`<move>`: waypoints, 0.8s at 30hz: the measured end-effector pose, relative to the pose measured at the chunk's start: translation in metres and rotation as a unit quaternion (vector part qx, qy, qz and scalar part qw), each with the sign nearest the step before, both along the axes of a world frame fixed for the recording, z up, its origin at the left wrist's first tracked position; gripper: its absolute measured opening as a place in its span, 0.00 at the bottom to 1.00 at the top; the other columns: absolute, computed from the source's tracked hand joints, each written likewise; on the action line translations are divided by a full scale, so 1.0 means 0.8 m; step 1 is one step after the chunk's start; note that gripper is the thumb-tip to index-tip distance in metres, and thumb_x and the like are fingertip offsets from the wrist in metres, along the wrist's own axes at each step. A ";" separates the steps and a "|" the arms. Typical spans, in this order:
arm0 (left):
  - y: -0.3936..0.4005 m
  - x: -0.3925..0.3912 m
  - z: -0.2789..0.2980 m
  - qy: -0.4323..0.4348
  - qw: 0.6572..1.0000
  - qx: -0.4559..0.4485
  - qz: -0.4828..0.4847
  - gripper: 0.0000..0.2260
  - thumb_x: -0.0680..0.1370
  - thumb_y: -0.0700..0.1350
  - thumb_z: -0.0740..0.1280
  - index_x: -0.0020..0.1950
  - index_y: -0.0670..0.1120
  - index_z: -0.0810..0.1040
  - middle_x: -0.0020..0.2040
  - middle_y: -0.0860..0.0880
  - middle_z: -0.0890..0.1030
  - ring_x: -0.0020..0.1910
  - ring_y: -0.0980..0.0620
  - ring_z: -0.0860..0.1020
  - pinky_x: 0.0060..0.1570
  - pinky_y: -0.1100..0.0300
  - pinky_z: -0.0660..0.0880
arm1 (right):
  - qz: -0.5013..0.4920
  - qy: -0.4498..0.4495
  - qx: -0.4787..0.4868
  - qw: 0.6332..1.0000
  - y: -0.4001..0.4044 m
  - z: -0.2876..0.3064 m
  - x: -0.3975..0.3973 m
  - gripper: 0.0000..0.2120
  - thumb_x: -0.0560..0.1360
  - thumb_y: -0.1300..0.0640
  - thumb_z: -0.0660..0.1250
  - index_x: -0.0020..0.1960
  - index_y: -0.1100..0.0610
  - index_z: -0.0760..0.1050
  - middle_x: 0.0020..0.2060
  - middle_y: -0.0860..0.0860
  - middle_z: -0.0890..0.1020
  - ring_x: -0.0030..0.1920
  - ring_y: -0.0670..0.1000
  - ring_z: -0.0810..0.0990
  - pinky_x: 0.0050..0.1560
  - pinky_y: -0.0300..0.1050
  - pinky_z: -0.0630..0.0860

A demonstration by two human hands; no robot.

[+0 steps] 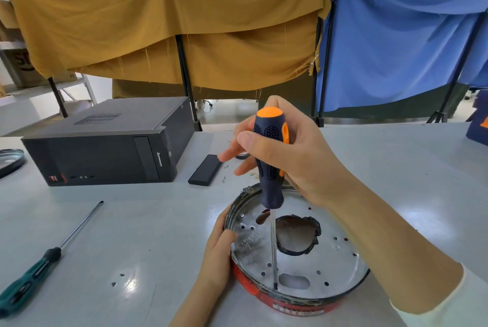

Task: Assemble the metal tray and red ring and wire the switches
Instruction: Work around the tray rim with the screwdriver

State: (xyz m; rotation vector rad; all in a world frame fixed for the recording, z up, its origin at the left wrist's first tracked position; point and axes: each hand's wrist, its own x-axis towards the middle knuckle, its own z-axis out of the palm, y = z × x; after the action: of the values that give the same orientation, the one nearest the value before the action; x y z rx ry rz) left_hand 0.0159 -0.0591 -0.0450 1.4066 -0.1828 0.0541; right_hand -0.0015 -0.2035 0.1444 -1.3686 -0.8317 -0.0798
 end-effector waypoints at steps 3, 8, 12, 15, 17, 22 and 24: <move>0.001 -0.001 0.000 0.004 1.000 -0.008 -0.004 0.26 0.68 0.41 0.60 0.67 0.49 0.75 0.61 0.50 0.81 0.62 0.52 0.78 0.58 0.58 0.75 | 0.080 0.030 -0.032 0.996 -0.002 0.001 0.002 0.07 0.72 0.58 0.68 0.48 0.53 0.71 0.36 0.56 0.78 0.29 0.51 0.75 0.37 0.41 0.73; 0.001 0.000 0.000 0.005 1.000 -0.010 -0.010 0.26 0.68 0.41 0.61 0.66 0.48 0.75 0.60 0.49 0.82 0.60 0.52 0.79 0.50 0.65 0.77 | 0.203 0.117 0.012 0.972 -0.009 -0.001 0.003 0.18 0.74 0.55 0.59 0.61 0.60 0.74 0.42 0.52 0.75 0.37 0.50 0.73 0.42 0.41 0.71; 0.000 0.000 0.000 0.003 1.000 -0.014 -0.007 0.25 0.68 0.41 0.61 0.66 0.49 0.76 0.58 0.50 0.83 0.57 0.54 0.80 0.47 0.68 0.77 | 0.076 0.044 -0.020 0.996 -0.006 -0.004 0.000 0.07 0.75 0.58 0.62 0.52 0.55 0.76 0.42 0.46 0.81 0.45 0.48 0.81 0.46 0.40 0.76; 0.000 0.002 -0.001 -0.001 1.000 -0.008 -0.003 0.24 0.69 0.42 0.61 0.66 0.49 0.75 0.59 0.51 0.82 0.58 0.55 0.80 0.48 0.67 0.77 | -0.004 0.032 0.014 0.999 0.002 -0.005 0.004 0.07 0.71 0.59 0.69 0.45 0.56 0.71 0.40 0.51 0.78 0.50 0.62 0.82 0.46 0.48 0.79; 0.001 0.002 -0.001 0.003 1.000 -0.012 -0.011 0.25 0.69 0.42 0.61 0.67 0.49 0.75 0.60 0.50 0.82 0.59 0.53 0.79 0.49 0.66 0.78 | 0.025 0.035 0.005 0.999 0.002 -0.001 0.007 0.06 0.71 0.61 0.69 0.43 0.54 0.72 0.39 0.51 0.78 0.46 0.62 0.83 0.44 0.49 0.79; 0.001 0.002 -0.003 0.006 1.000 -0.015 -0.006 0.24 0.69 0.43 0.62 0.65 0.50 0.76 0.60 0.50 0.82 0.60 0.52 0.79 0.51 0.62 0.77 | 0.242 0.116 -0.008 0.963 -0.002 0.008 0.005 0.15 0.73 0.57 0.61 0.59 0.55 0.74 0.38 0.52 0.80 0.30 0.52 0.79 0.35 0.42 0.76; 0.001 0.001 -0.002 0.002 1.000 -0.014 -0.002 0.24 0.70 0.43 0.62 0.66 0.49 0.76 0.60 0.50 0.82 0.61 0.52 0.79 0.52 0.62 0.77 | 0.219 0.107 -0.012 0.970 0.000 0.007 0.004 0.11 0.74 0.57 0.61 0.54 0.56 0.77 0.36 0.51 0.79 0.28 0.50 0.78 0.33 0.41 0.74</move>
State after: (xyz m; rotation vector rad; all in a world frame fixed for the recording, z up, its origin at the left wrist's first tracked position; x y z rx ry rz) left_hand 0.0171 -0.0583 -0.0468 1.3777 -0.1812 0.0515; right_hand 0.0017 -0.2036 0.1498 -1.1634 -0.9345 0.4154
